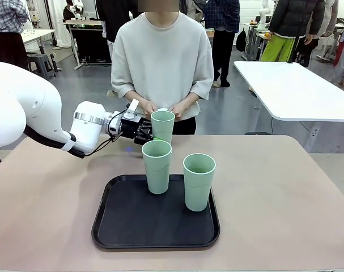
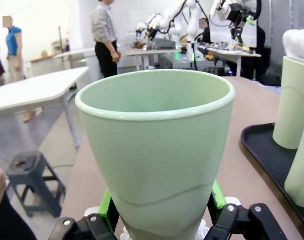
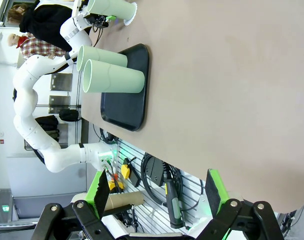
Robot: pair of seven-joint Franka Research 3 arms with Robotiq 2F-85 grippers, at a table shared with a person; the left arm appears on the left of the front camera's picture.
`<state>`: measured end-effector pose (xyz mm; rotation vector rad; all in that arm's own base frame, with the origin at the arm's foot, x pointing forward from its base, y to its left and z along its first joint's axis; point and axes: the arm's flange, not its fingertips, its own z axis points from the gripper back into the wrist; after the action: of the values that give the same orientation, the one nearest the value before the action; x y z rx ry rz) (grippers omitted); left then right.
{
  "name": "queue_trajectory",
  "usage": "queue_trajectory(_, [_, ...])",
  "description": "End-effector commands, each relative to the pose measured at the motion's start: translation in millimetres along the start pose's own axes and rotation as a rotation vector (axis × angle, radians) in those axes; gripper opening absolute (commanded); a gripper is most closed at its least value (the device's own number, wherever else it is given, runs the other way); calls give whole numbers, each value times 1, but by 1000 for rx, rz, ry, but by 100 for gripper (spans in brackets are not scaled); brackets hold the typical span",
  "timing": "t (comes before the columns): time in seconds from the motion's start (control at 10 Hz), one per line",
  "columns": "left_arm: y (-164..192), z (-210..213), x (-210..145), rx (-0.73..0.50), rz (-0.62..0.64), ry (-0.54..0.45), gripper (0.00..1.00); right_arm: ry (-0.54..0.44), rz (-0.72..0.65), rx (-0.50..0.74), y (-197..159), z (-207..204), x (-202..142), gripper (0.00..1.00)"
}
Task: Place coasters on the table and set cups on them.
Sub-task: Pick up one Reusable plastic cup and place it on a coaster set by the human.
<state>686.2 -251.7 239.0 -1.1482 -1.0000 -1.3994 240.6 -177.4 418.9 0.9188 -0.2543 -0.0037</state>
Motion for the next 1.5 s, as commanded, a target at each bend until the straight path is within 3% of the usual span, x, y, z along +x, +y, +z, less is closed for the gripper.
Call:
queue_trajectory(0.0, [8, 0, 2, -26, 27, -8, 100, -10, 4, 19, -2, 0, 1, 100])
queue_trajectory(1.4, [8, 14, 6, -43, 40, 17, 100, -10, 4, 19, -2, 0, 1, 100])
